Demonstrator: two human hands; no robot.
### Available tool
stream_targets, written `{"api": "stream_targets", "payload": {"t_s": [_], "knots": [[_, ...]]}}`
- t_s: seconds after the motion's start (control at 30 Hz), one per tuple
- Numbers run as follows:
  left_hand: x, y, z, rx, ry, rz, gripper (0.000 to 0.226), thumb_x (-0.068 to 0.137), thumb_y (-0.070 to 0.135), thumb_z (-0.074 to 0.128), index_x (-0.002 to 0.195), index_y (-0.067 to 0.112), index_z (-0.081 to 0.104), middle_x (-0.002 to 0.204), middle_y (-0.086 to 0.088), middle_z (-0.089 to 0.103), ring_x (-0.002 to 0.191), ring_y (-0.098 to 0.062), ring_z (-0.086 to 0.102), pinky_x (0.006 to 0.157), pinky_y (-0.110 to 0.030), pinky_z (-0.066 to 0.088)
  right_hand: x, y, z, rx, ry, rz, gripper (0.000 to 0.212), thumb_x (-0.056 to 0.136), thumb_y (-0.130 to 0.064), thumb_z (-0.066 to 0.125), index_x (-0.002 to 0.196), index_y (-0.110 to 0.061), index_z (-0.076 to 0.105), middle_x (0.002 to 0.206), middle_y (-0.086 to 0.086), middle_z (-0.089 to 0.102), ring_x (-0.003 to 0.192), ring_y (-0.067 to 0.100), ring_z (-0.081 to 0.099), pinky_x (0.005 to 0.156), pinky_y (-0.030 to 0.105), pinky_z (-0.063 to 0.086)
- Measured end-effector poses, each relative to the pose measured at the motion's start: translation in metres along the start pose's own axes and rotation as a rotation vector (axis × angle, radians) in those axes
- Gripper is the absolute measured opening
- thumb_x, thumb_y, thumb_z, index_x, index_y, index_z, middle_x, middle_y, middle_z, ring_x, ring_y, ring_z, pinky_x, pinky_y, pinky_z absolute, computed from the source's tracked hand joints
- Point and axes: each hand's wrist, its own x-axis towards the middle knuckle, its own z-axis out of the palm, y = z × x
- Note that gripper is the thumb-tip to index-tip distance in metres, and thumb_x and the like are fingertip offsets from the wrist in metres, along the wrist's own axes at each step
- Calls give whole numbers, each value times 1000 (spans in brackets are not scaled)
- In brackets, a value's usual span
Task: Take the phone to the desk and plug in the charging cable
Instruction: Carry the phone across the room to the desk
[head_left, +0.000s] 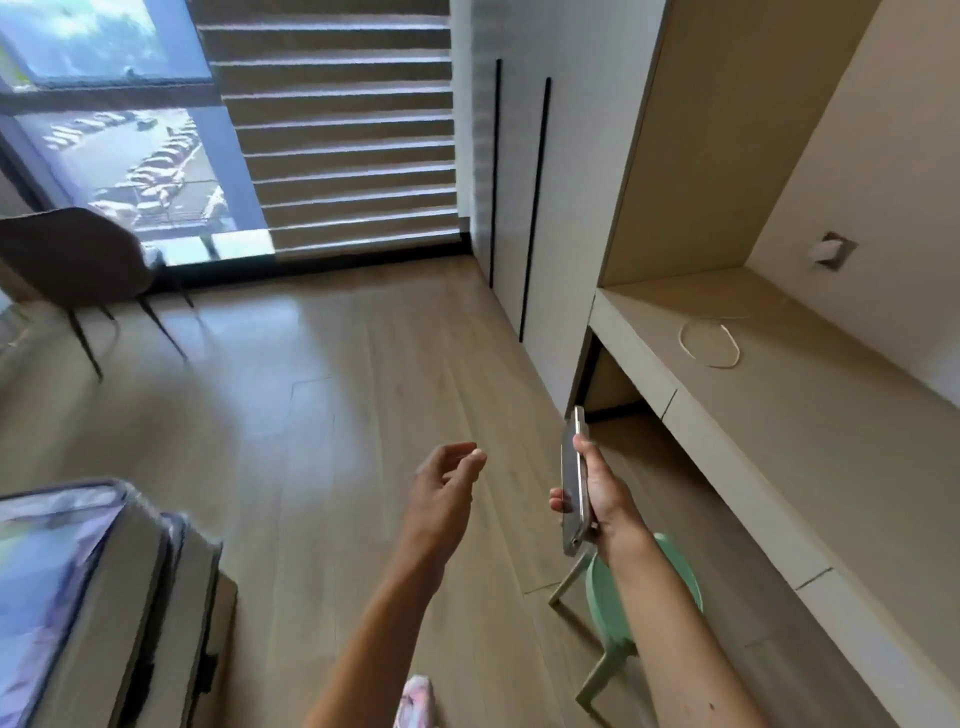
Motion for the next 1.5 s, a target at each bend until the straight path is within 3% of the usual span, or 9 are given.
{"api": "stream_targets", "payload": {"t_s": [0.27,0.4,0.5,0.6,0.77,0.9,1.03,1.23,1.5], "knots": [[207,57,36,80,-277,40,11,96,36,60,104,36,66,114,2,72,108,-14,67,86,-30,53,124,-99,43,133,184,44,72,55,-78,64,99,-21,62,63,10,67,58,23,64,66,37,50],[288,71,79,95,-394,27,15,96,35,60,108,32,68,112,3,73,108,-13,67,89,-31,53,189,-138,34,212,270,30,51,75,-73,61,96,-26,60,62,8,65,55,19,61,67,36,51],[349,73,118,122,-449,31,21,95,37,60,113,29,69,111,5,73,107,-12,68,86,-29,53,248,-166,23,221,281,25,48,80,-73,56,97,-29,58,75,13,66,59,20,61,72,37,51],[412,80,160,171,-472,50,31,96,40,58,121,24,66,116,4,71,110,-12,66,89,-30,54,313,-198,9,234,308,32,43,83,-71,55,90,-28,57,71,11,68,57,20,64,70,36,53],[500,110,236,217,-518,67,22,95,41,58,113,33,67,114,7,71,109,-12,66,96,-37,54,399,-258,-18,203,342,66,60,72,-77,54,84,-19,61,67,10,73,64,24,67,72,37,52],[552,126,303,227,-597,40,28,94,42,60,118,28,65,116,5,70,110,-13,65,91,-34,53,450,-296,-48,244,360,57,71,59,-82,55,92,-19,60,66,7,73,57,19,65,56,29,50],[604,131,383,261,-736,-8,31,93,39,62,120,24,63,120,0,68,113,-16,64,96,-37,52,506,-323,-89,356,444,13,73,57,-75,62,95,-13,65,62,9,68,63,25,61,72,43,48],[673,135,487,360,-959,-5,56,75,51,63,122,21,61,115,2,69,109,-15,65,95,-38,53,577,-346,-147,433,578,70,70,77,-65,55,115,-7,62,59,7,64,63,27,63,70,37,49],[745,126,608,617,-1226,-160,72,80,47,76,139,16,50,127,0,61,112,-17,61,100,-38,51,656,-385,-205,621,720,135,56,87,-60,60,92,-4,69,62,9,71,67,29,71,84,44,55]]}}
